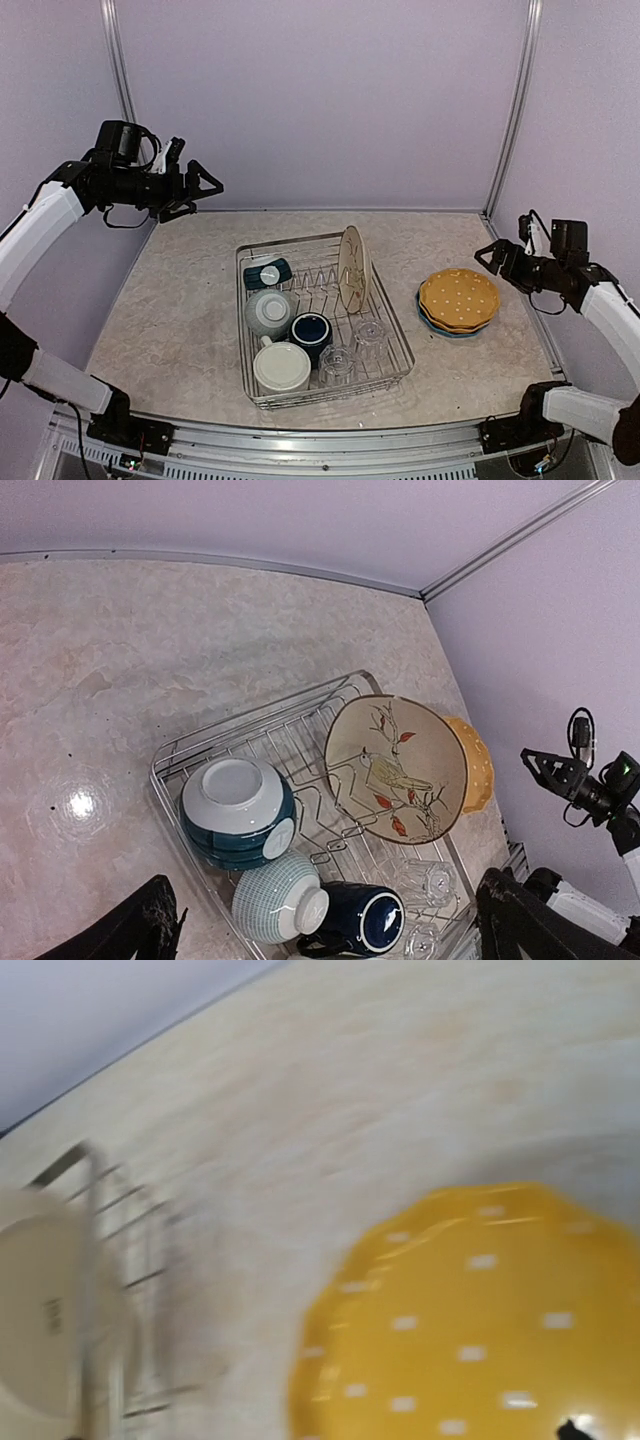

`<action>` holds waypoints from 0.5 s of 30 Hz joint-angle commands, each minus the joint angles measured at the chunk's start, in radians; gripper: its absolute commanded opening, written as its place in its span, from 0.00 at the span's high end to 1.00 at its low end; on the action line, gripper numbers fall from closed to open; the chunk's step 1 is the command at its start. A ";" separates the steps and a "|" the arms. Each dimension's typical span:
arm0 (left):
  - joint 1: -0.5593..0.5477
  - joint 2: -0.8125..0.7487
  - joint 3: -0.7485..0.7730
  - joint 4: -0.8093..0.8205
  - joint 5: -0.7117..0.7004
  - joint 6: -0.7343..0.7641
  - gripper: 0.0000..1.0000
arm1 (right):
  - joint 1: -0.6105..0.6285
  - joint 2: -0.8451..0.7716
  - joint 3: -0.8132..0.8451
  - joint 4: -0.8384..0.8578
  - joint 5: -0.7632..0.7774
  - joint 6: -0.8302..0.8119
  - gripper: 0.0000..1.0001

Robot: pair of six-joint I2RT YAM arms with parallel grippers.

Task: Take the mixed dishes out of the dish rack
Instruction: Place the plate with another plate, then grab the plate from the dish rack.

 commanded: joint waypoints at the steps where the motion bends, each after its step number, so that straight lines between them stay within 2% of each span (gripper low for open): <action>1: 0.005 0.005 -0.007 0.017 0.027 -0.014 0.01 | 0.192 0.010 0.030 0.072 0.077 0.120 0.00; 5: 0.003 0.018 0.000 0.006 0.019 -0.012 0.01 | 0.377 0.078 0.096 0.108 0.176 0.175 0.00; 15: 0.001 0.034 0.004 -0.005 0.006 -0.011 0.01 | 0.762 0.389 0.397 0.063 0.415 0.144 0.00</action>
